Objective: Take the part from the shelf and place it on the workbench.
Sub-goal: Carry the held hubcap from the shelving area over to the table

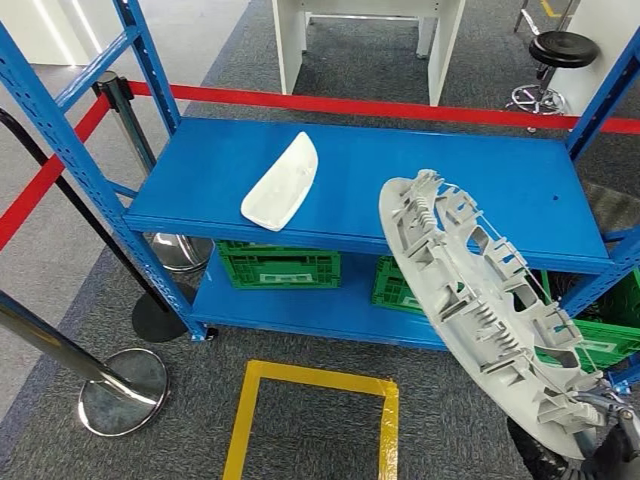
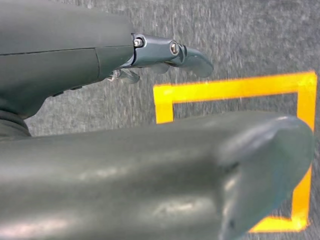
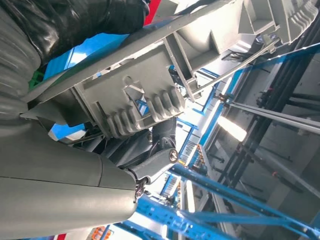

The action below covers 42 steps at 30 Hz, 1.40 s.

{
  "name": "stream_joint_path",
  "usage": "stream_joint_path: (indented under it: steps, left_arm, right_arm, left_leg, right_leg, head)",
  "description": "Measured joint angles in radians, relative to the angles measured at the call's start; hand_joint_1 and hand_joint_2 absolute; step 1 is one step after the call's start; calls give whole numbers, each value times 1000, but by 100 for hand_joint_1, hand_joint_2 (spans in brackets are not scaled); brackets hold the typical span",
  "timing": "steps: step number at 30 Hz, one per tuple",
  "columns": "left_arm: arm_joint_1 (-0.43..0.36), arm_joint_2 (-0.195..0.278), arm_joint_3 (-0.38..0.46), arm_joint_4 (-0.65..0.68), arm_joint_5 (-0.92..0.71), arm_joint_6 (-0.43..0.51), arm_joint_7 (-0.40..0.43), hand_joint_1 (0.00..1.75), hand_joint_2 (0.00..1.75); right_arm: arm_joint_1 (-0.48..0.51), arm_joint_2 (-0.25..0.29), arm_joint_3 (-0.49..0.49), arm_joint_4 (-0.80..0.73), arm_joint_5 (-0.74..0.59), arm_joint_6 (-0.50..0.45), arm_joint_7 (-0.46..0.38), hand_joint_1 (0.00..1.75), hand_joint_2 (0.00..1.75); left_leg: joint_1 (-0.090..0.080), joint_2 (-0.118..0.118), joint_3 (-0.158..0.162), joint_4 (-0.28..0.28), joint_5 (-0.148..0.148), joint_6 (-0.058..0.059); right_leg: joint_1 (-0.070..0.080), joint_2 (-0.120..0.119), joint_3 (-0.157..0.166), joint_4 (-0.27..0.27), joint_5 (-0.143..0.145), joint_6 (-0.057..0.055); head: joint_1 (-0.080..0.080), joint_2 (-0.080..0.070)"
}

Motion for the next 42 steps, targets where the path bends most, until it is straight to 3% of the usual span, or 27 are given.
stream_joint_path:
  steps: [4,6,8,10,12,13,15,17,18,19,20,22,24,26,28,30,32,33,34,35,38,40,42]
  left_arm:
    - [0,0,0,0,0,0,0,0,0]
    - [1,0,0,0,0,0,0,0,0]
    - [2,0,0,0,0,1,0,0,0]
    - [2,2,0,0,0,1,0,0,0]
    - [2,4,0,0,0,1,0,0,0]
    - [2,4,0,0,0,1,0,0,0]
    - [0,3,0,0,0,1,0,0,0]
    - [1,3,0,0,0,1,0,0,0]
    - [1,3,0,0,0,2,0,0,0]
    - [1,2,0,0,0,2,0,0,0]
    - [2,2,0,0,0,2,0,0,0]
    - [2,2,0,0,0,1,0,0,0]
    - [1,2,0,0,0,0,0,0,0]
    - [2,2,0,0,0,-3,0,0,0]
    - [3,0,1,0,0,-7,0,0,0]
    - [3,-1,1,0,0,-7,0,0,0]
    - [3,0,3,0,-2,-3,0,0,0]
    - [3,0,4,0,-3,-2,0,0,0]
    - [3,0,5,0,-5,-1,0,0,0]
    - [3,0,6,0,-7,0,0,0,0]
    - [2,2,8,0,-12,0,0,0,0]
    - [1,4,12,0,-14,-2,0,0,0]
    - [1,5,16,0,-15,-6,0,0,0]
  right_arm:
    - [0,0,0,0,0,0,0,175,175]
    - [1,2,0,0,0,0,0,175,175]
    - [2,7,-2,0,2,4,0,175,175]
    - [3,18,-9,0,8,13,1,175,175]
    - [5,26,-15,0,13,18,1,175,175]
    - [6,27,-17,0,13,18,1,175,175]
    - [7,28,-18,0,13,18,1,175,175]
    - [7,29,-20,1,14,19,2,175,175]
    - [8,29,-22,2,14,19,2,175,175]
    - [8,29,-23,3,14,20,3,175,175]
    - [8,29,-24,4,14,22,3,175,175]
    - [6,30,-25,4,13,28,4,175,175]
    - [5,30,-27,5,12,35,4,175,175]
    - [5,31,-31,6,12,39,6,175,175]
    - [4,34,-38,6,11,42,10,175,175]
    - [3,39,-43,6,10,44,14,175,175]
    - [4,43,-47,6,8,51,16,175,175]
    - [4,45,-48,6,7,54,17,175,175]
    - [4,47,-49,7,6,58,17,175,175]
    - [4,48,-50,7,4,60,17,175,175]
    - [3,50,-52,9,3,65,16,175,175]
    - [1,53,-56,9,4,70,16,175,175]
    - [-1,54,-61,10,4,75,16,175,175]
  left_leg:
    - [0,0,-1,5,-5,-1]
    - [2,0,-15,56,-49,-5]
    - [6,0,-25,148,-105,-10]
    - [4,-3,52,73,-80,0]
    - [3,-4,120,-58,-29,22]
    - [4,-3,113,-63,-21,31]
    - [6,0,98,-68,-6,45]
    - [5,2,78,-65,7,49]
    - [4,2,68,-63,13,49]
    - [4,3,59,-59,17,47]
    - [4,3,51,-55,21,45]
    - [3,2,36,-42,25,40]
    - [0,2,24,-31,33,30]
    - [-2,2,16,-27,45,18]
    - [0,-1,5,-14,31,6]
    - [3,-2,-22,63,-41,-5]
    - [6,-2,-56,189,-121,-13]
    - [6,-2,-61,232,-137,-14]
    - [6,-3,-51,241,-133,-13]
    - [6,-3,-22,209,-112,-10]
    - [0,-5,104,5,-50,12]
    - [-6,-6,133,-56,-46,22]
    - [-6,-5,126,-67,-32,30]
  right_leg:
    - [0,0,-1,0,1,-1]
    - [0,-1,-6,0,5,-4]
    - [1,-1,-23,7,18,-5]
    - [4,-1,-54,25,37,8]
    - [5,0,-79,41,46,29]
    - [4,1,-90,54,33,37]
    - [4,2,-126,141,-40,44]
    - [3,3,-166,271,-110,49]
    - [3,2,-171,308,-120,51]
    - [3,2,-158,306,-109,51]
    - [3,2,-126,265,-84,51]
    - [3,2,-29,120,-36,49]
    - [4,3,26,28,-25,44]
    - [5,4,19,18,-23,34]
    - [2,1,3,16,-12,17]
    - [0,-2,-12,14,3,-1]
    - [1,-3,-29,17,16,-7]
    - [3,-3,-38,20,22,-7]
    - [4,-3,-48,25,28,-7]
    - [6,-2,-57,29,32,-7]
    - [10,-2,-76,39,41,-2]
    - [10,-2,-83,39,53,10]
    - [8,-2,-89,37,62,23]
  head:
    - [0,0]
    - [-4,0]
    - [-9,0]
    - [-11,0]
    - [-12,0]
    - [-10,0]
    - [-2,0]
    - [5,0]
    - [6,0]
    - [6,0]
    - [7,0]
    - [7,0]
    - [6,0]
    - [5,0]
    - [4,0]
    - [-2,0]
    - [-9,0]
    - [-10,0]
    - [-12,0]
    - [-13,0]
    - [-14,0]
    - [-14,0]
    - [-15,0]
